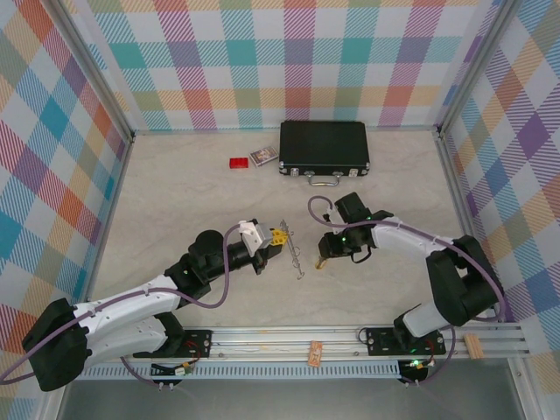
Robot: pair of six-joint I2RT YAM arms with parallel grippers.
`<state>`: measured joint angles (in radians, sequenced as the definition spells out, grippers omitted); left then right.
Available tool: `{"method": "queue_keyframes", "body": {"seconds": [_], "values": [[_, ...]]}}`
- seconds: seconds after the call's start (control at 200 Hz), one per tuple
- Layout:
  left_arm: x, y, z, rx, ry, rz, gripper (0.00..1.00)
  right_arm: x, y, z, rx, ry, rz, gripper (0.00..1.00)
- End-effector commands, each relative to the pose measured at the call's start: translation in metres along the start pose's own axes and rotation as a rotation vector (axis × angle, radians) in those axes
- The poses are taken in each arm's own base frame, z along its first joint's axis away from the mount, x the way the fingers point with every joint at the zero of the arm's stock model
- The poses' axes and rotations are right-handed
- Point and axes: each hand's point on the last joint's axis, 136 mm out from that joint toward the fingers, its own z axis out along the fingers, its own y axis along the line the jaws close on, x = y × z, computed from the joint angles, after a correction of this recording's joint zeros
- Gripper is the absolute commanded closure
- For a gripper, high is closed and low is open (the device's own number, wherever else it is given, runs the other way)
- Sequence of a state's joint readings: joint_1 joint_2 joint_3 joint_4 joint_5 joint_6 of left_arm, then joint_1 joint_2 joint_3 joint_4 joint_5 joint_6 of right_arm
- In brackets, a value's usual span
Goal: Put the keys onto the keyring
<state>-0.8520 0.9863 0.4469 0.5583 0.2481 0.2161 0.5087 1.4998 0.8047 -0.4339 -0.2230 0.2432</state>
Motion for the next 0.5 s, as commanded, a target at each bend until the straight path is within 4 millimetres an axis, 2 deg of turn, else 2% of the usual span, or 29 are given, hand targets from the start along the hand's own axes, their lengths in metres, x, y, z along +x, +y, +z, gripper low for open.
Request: {"method": "queue_keyframes", "body": {"seconds": [0.0, 0.19, 0.495], "values": [[-0.0201, 0.0008, -0.0048, 0.006, -0.087, 0.0, 1.0, 0.0021, 0.0005, 0.0001, -0.006, 0.035, 0.009, 0.73], [-0.019, 0.0008, -0.0049, 0.008, -0.091, -0.005, 1.0, 0.0043, -0.0043, 0.0036, 0.015, 0.047, 0.024, 0.72], [-0.021, 0.0011, -0.0069, 0.007, -0.101, -0.01, 1.0, -0.0039, -0.0069, 0.0092, 0.033, 0.046, 0.018, 0.74]]}}
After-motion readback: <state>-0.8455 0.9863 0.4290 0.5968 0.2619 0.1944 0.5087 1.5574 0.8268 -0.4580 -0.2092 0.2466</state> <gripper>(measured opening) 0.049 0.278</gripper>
